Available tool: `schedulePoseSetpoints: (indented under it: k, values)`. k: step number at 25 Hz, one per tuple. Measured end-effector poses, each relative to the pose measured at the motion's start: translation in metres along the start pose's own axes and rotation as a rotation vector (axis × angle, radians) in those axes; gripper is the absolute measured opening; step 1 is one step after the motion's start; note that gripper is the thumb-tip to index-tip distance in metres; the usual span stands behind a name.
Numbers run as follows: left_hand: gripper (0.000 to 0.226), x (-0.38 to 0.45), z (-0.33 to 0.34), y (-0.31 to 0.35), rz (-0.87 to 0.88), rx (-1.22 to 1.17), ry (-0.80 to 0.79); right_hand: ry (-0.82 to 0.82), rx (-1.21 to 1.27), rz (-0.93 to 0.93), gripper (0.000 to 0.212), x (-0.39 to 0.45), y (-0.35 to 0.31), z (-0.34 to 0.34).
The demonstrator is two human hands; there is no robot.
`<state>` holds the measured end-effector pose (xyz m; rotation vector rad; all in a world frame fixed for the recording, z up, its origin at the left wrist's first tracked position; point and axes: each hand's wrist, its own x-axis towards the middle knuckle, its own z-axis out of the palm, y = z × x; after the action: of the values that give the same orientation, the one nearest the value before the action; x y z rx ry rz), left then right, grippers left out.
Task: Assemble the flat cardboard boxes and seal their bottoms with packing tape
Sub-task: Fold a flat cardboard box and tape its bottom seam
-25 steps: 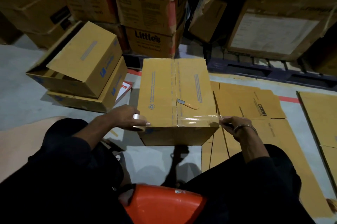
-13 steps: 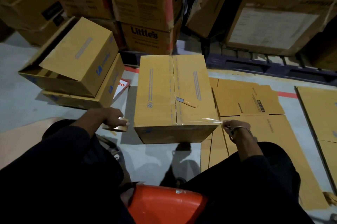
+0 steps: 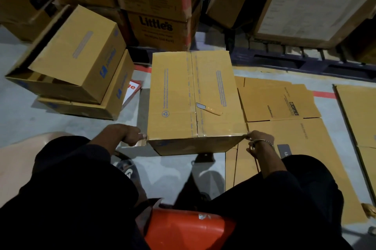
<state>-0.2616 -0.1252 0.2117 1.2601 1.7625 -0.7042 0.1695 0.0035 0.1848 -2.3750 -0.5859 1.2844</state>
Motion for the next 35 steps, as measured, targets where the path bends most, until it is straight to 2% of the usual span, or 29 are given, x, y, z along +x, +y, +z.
schedulePoseSetpoints:
  k: [5, 6, 7, 8, 9, 10, 11, 12, 14, 17, 21, 25, 30, 35]
  values:
    - [0.06, 0.009, 0.005, 0.002, 0.018, 0.032, 0.028, -0.016, 0.009, 0.054, 0.016, 0.001, 0.006, 0.009]
    - [0.059, 0.006, 0.006, 0.002, 0.007, 0.005, 0.043, 0.05, -0.047, -0.032, 0.019, -0.001, 0.007, 0.012]
    - [0.058, 0.007, 0.007, 0.002, 0.001, -0.027, 0.062, 0.18, -0.199, -0.241, 0.023, -0.01, 0.008, 0.017]
    - [0.058, 0.007, 0.008, 0.002, -0.015, -0.075, 0.081, 0.323, -0.36, -0.556, 0.026, -0.025, 0.008, 0.027]
    - [0.058, 0.01, 0.01, 0.0, -0.013, -0.102, 0.103, 0.384, -0.447, -0.908, 0.027, -0.045, 0.011, 0.042]
    - [0.058, 0.012, 0.012, 0.0, -0.001, -0.102, 0.12, 0.311, -0.462, -1.213, 0.025, -0.073, 0.015, 0.061]
    - [0.058, 0.012, 0.012, 0.0, 0.008, -0.073, 0.126, 0.139, -0.465, -1.42, 0.022, -0.101, 0.02, 0.085]
    - [0.056, 0.012, 0.012, -0.001, 0.013, -0.035, 0.133, -0.073, -0.482, -1.51, 0.017, -0.129, 0.025, 0.11]
    - [0.045, 0.016, 0.012, 0.0, 0.018, 0.03, 0.159, -0.406, -0.656, -1.533, 0.016, -0.17, 0.032, 0.154]
    - [0.038, 0.024, 0.016, -0.001, 0.007, 0.131, 0.173, -0.542, -0.903, -1.556, 0.019, -0.196, 0.042, 0.192]
    - [0.029, 0.03, 0.019, -0.006, 0.033, 0.115, 0.229, -0.517, -0.975, -1.484, 0.011, -0.188, 0.035, 0.196]
    - [0.036, 0.034, 0.016, -0.001, 0.064, 0.036, 0.237, -0.506, -1.116, -1.432, 0.007, -0.168, 0.019, 0.175]
    - [0.038, 0.031, 0.015, 0.005, 0.091, 0.018, 0.271, -0.414, -1.256, -1.391, 0.014, -0.12, -0.001, 0.112]
    - [0.032, 0.026, 0.013, 0.004, 0.101, 0.023, 0.28, -0.252, -1.394, -1.318, 0.016, -0.071, -0.025, 0.046]
